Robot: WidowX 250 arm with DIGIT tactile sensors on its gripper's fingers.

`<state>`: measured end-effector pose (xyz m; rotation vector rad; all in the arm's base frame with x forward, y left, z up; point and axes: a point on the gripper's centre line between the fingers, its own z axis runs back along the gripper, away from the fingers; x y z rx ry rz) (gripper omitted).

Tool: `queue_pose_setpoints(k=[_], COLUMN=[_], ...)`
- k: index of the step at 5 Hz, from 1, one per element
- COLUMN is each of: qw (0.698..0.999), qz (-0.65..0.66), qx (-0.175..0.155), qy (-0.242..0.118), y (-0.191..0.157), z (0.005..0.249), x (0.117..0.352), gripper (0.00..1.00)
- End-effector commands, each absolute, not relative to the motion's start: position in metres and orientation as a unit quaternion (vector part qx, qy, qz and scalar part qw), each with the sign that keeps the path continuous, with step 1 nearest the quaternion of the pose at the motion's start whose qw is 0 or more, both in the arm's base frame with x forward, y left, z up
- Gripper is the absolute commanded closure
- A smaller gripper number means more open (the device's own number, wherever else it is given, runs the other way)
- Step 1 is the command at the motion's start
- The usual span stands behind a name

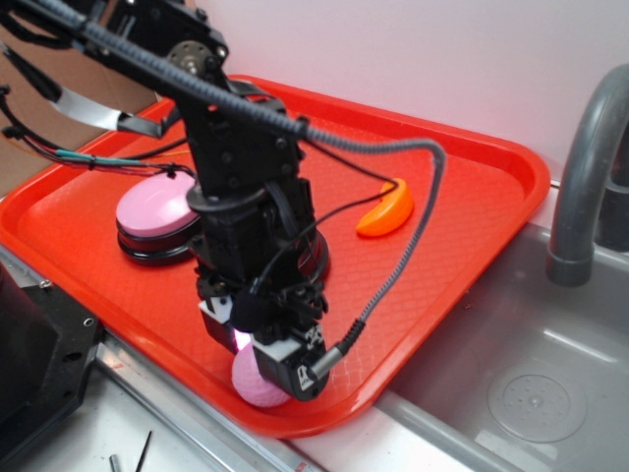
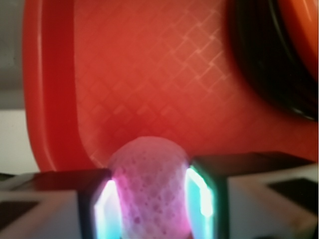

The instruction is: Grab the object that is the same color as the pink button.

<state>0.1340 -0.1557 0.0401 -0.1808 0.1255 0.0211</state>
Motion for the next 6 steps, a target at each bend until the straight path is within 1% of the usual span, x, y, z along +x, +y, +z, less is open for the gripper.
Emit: queue_pose_setpoints(k=[1,2,3,4,5,6], qw=[0.993,0.994,0.991,0.986,0.979,0.973], qz=[0.025,0.055,0.093,0.111,0.146,0.197], qx=[-0.114,-0.088,-0.048,-0.035,-0.025,-0.028], qy=[0.020,-0.037,-0.087,-0.118,-0.143,-0.116], y=[-0.114,-0.088,-0.059,-0.040,-0.023,-0.001], z=[0.119,0.162,0.207,0.234,0.247,0.245], x=[0.160,0.173,0.186,0.191,0.194,0.209], gripper=[1.00,1.00,1.00,1.00,1.00,1.00])
